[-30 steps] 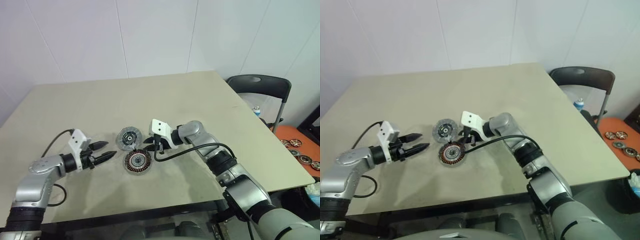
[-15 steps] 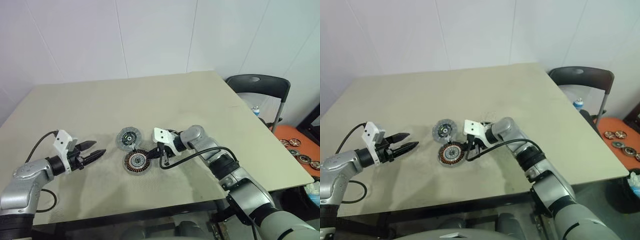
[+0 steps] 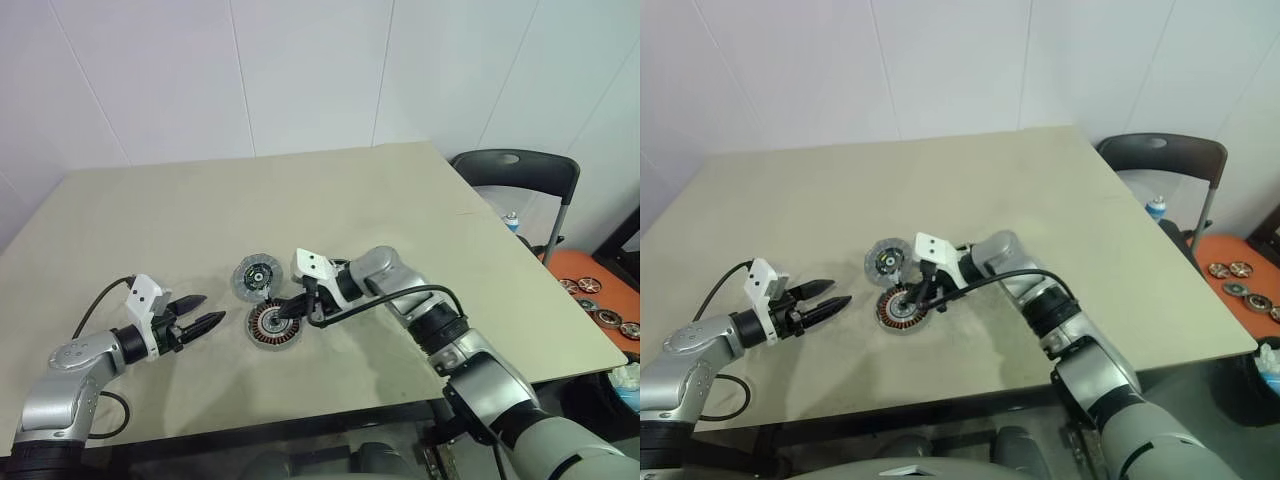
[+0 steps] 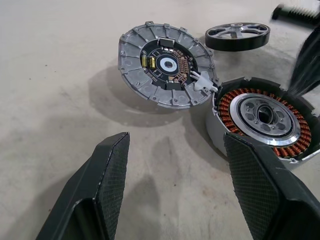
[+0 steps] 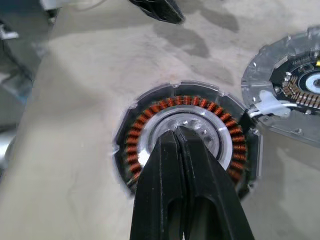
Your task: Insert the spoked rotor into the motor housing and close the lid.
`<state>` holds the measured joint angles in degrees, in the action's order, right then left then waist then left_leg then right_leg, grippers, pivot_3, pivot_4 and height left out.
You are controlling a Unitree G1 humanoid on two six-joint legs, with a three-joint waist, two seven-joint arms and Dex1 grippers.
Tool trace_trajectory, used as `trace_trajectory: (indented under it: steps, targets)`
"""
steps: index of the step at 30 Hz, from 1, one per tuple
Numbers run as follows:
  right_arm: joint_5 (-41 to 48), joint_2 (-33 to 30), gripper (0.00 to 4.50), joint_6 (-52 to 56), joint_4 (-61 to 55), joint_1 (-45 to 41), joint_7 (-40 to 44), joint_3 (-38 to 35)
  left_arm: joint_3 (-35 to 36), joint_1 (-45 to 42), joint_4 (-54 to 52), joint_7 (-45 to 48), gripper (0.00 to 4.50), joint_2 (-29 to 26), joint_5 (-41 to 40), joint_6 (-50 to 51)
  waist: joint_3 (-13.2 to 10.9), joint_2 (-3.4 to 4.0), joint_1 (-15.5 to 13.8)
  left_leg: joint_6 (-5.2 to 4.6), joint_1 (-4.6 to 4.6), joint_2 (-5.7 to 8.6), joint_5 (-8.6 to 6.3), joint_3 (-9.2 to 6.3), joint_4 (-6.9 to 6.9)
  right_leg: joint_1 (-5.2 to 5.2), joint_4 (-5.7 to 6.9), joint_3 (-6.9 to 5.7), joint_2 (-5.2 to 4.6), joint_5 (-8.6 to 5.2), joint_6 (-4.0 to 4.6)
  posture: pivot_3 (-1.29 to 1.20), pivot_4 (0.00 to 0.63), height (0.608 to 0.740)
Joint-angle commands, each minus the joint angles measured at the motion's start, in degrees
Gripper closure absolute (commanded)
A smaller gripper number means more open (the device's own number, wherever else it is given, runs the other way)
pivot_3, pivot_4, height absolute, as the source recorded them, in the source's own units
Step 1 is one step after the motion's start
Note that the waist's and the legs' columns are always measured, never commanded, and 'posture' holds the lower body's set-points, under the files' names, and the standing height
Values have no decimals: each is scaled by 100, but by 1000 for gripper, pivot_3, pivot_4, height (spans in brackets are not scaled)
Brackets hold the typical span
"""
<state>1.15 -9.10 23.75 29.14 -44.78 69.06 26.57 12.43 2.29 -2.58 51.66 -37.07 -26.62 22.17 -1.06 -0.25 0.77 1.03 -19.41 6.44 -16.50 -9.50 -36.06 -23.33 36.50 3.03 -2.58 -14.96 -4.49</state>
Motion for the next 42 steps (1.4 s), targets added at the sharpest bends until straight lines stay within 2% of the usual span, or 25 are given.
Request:
trace_trajectory:
  steps: [1, 11, 16, 21, 24, 38, 42]
  targets:
    - [-158, 188, 4470, -463, 549, -158, -423, -85, 103, -44, -203, -8, 1310, -54, -36, -65, 0, 1, -8, 0, 0, 1, 0, 0, 0, -2, -1, 0, 0, 0, 0, 0, 0, 740]
    - [-510, 222, 4470, -1154, 1218, -242, -535, 46, 225, 22, -381, 15, 1310, -145, -107, -31, -2, 3, 0, 2, 18, 1, 1, -1, -5, 8, 8, 0, 2, 0, 0, 0, 0, 740]
    - [-581, 185, 4470, -1306, 1062, -189, -350, 119, 211, -33, -292, 7, 1310, -153, -68, -65, -1, 1, -2, 5, 33, 1, 3, -1, -7, 18, 17, 0, 2, -1, 1, 0, 0, 740]
    - [597, 403, 4470, 117, 306, -361, 182, -721, 159, -49, -235, 14, 1310, -131, -32, -100, 7, -11, 1, 5, 14, 1, 3, -1, -8, 8, 16, 0, 1, 0, 1, 0, 0, 740]
    - [948, 356, 4470, 655, -138, -405, 363, -900, 143, -55, -259, -6, 1310, -103, -46, -79, 10, -17, 4, 6, 1, 1, 3, -2, 1, -3, 18, 1, 1, 0, 1, 0, 0, 740]
    - [211, 217, 4470, -122, 78, -175, -73, -207, 138, -57, -218, -25, 1310, -107, -19, -112, 8, -14, 3, 10, 1, -1, -1, 1, 0, -2, 15, -1, 0, 0, 0, 0, 0, 740]
    - [-232, 260, 4470, -647, 529, -237, -493, -27, 139, -105, -222, -34, 1310, -121, -20, -102, 9, -15, 4, 10, 2, -1, -1, 1, 1, -3, 15, -1, 1, 0, 0, 0, 0, 740]
